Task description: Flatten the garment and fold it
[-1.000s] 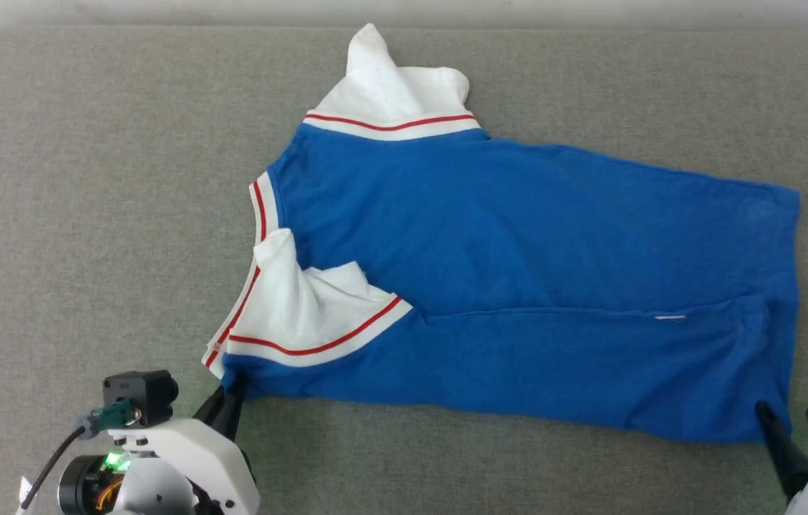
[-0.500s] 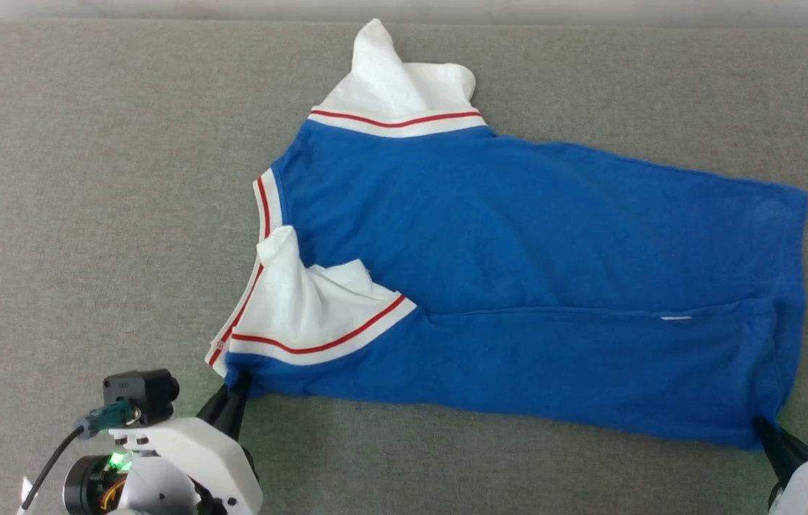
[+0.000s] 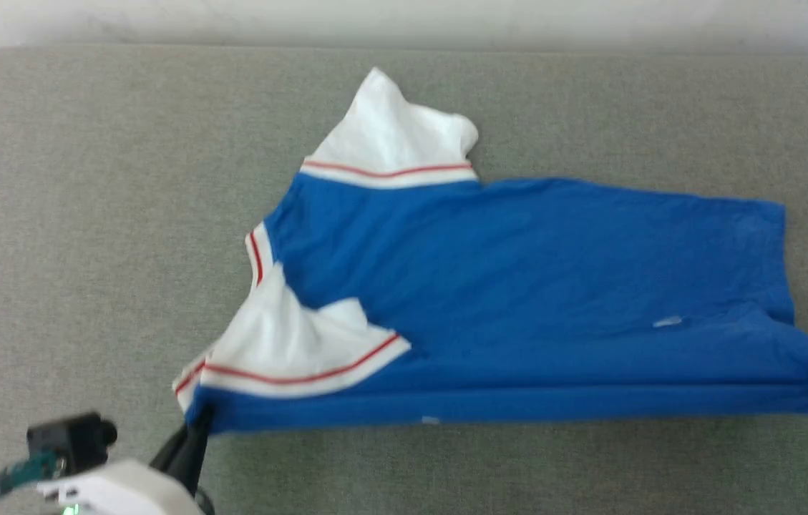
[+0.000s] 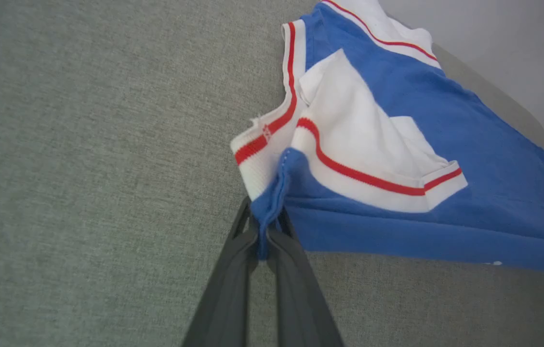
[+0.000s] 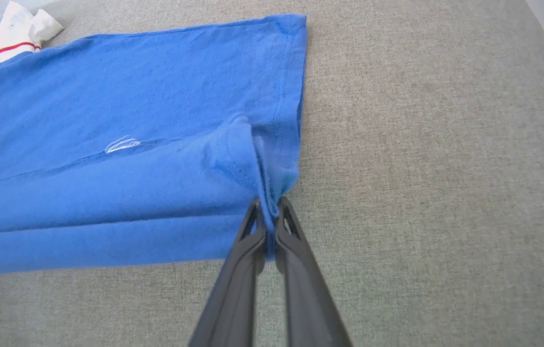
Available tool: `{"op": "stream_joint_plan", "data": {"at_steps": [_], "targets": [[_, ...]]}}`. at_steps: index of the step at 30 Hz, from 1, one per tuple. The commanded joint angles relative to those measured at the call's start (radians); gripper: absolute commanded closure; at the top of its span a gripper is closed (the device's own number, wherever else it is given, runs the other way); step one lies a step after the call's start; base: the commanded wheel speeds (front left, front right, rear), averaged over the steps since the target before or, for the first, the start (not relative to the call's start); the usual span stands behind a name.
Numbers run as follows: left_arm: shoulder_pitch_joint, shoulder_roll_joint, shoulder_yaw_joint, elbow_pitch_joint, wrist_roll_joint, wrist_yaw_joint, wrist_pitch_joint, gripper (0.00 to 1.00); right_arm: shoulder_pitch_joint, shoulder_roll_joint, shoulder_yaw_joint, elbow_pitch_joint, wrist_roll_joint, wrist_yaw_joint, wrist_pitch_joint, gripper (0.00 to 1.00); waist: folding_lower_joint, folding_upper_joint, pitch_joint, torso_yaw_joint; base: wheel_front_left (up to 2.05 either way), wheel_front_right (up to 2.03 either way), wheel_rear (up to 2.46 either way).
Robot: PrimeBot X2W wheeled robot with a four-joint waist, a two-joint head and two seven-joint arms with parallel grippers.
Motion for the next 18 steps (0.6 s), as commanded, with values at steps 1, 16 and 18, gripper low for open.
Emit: {"op": "stream_joint_plan", "data": {"at_steps": [1,16,18], "targets": [[0.027,0.008,0.016,-0.012,-0.006,0.018,0.003,1.00,0.017,-0.001,-0.017,-0.007,0.007,-0.002,0.006,1.00,0.0000,0.0000,-0.010,0.005,0.00,0.00,0.00],[0.186,-0.083,-0.053,0.054,-0.127,-0.021,0.026,1.00,0.172,0.054,-0.038,0.021,0.008,-0.002,0.107,1.00,0.0000,0.0000,-0.024,0.030,0.00,0.00,0.00],[0.167,-0.092,-0.054,0.078,-0.131,-0.036,0.013,1.00,0.169,0.057,-0.034,0.031,0.005,-0.002,0.101,1.00,0.0000,0.0000,-0.027,0.032,0.00,0.00,0.00]]}}
